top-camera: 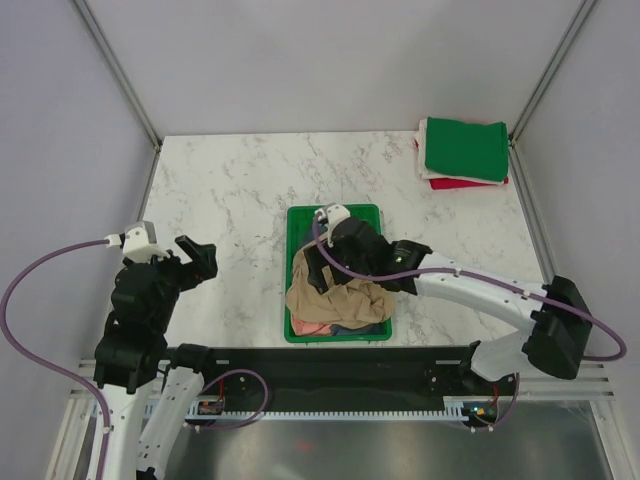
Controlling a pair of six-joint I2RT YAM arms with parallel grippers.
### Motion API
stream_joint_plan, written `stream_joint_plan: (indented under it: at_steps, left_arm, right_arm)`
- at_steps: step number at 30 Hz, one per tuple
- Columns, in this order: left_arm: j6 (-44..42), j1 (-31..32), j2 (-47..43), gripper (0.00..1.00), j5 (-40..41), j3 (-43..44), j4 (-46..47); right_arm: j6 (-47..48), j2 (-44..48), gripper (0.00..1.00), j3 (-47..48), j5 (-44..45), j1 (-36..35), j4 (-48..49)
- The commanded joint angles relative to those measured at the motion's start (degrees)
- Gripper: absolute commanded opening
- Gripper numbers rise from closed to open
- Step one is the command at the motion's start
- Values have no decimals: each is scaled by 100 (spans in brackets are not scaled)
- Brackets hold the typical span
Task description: Fold and stack the t-shirts
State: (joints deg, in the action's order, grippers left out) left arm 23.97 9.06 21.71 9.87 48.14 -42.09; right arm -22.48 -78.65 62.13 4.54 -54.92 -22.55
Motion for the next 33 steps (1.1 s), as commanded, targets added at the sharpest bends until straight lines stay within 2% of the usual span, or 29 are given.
stream_joint_plan:
  at_steps: [1,8,11,12,14,15,17,18,22,23,25,26,29,31,33]
  left_arm:
    - [73,-45,0,95,-64,20,95]
    - [64,-45,-44,96,-73,11,95]
    - [64,-53,-53,96,-82,11,104]
    - [64,-45,-53,96,-73,11,95]
    - [64,-53,-62,96,-73,11,87]
    - [64,-53,-62,96,-64,3,104]
    - [64,-53,-88,96,-64,11,95]
    - [64,-53,-88,96,-55,3,95]
    - [73,-53,-71,97,-64,11,104]
    - [64,-53,-45,96,-73,3,95]
    - [64,-53,-36,97,-73,11,95]
    - [64,-53,-27,96,-81,11,95]
    - [64,-53,-36,97,-64,3,95]
    - [73,-53,-27,97,-47,2,95]
    - [73,-53,34,97,-55,2,95]
  right_arm:
    - [7,-543,96,449,214,-299,171]
    - [33,-1398,93,783,890,-511,-56]
    - [95,-1696,86,897,1058,-546,-101]
    - [112,-1828,74,967,1102,-564,-118]
    - [130,-1934,60,1064,1146,-582,-171]
    - [130,-1978,36,1091,1224,-599,-189]
    - [156,-1935,16,1222,1347,-625,-232]
    - [174,-1856,0,1318,1435,-634,-285]
    - [795,-1654,0,2476,2223,-652,-987]
    - [972,-1610,0,3254,2436,-652,-1406]
    - [1323,-1434,0,4110,2910,-652,-1734]
    - [1699,-1329,0,4871,3374,-652,-1840]
    - [2202,-759,0,5964,3825,-652,-1596]
    - [2450,-74,0,6022,3871,-652,-1019]
    - [2660,906,0,5330,3984,-652,-420]
